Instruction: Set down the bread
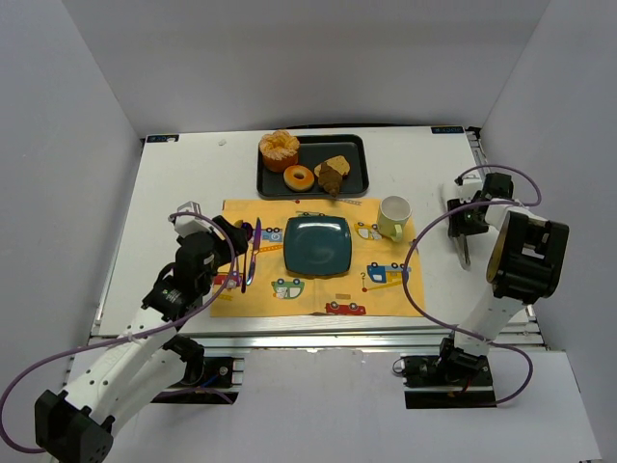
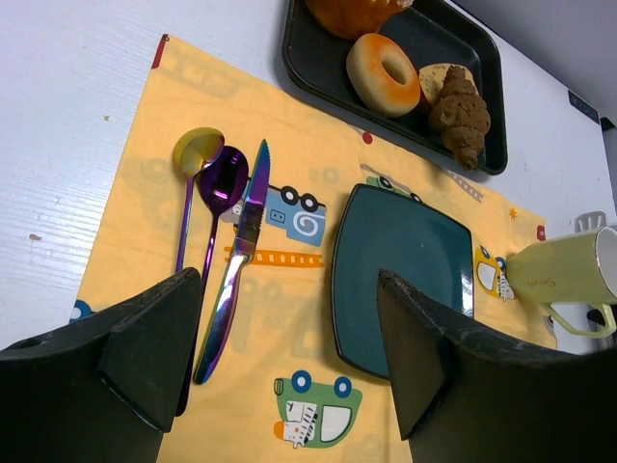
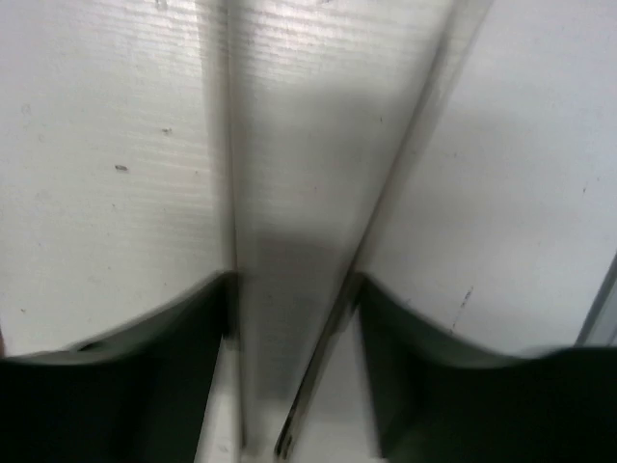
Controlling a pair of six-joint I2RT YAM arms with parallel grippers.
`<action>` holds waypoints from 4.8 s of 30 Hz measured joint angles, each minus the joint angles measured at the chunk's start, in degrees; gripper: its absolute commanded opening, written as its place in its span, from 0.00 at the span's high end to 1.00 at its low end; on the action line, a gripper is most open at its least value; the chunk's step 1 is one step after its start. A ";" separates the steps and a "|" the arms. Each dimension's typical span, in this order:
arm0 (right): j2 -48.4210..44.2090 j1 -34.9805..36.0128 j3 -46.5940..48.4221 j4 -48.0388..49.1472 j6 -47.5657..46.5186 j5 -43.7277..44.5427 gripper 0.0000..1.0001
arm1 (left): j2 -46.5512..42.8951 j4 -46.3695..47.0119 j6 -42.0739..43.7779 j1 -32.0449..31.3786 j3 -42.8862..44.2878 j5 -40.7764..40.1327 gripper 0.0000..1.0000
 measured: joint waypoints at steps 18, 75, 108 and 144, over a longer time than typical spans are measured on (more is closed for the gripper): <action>-1.05 6.32 25.20 -11.26 -2.54 -12.50 0.60 | 5.18 0.83 0.57 0.00 0.79 0.02 0.18; 10.05 28.30 39.23 -22.77 26.08 -16.06 0.45 | 4.83 -0.52 -0.74 0.00 4.17 -0.92 0.18; 11.58 27.36 36.33 -20.20 33.70 -22.97 0.86 | 3.89 -1.88 -1.18 0.00 4.22 -1.60 0.18; -17.75 31.26 4.46 -27.28 -3.34 -28.55 0.44 | 1.20 -0.52 -1.84 0.00 4.31 -1.51 0.18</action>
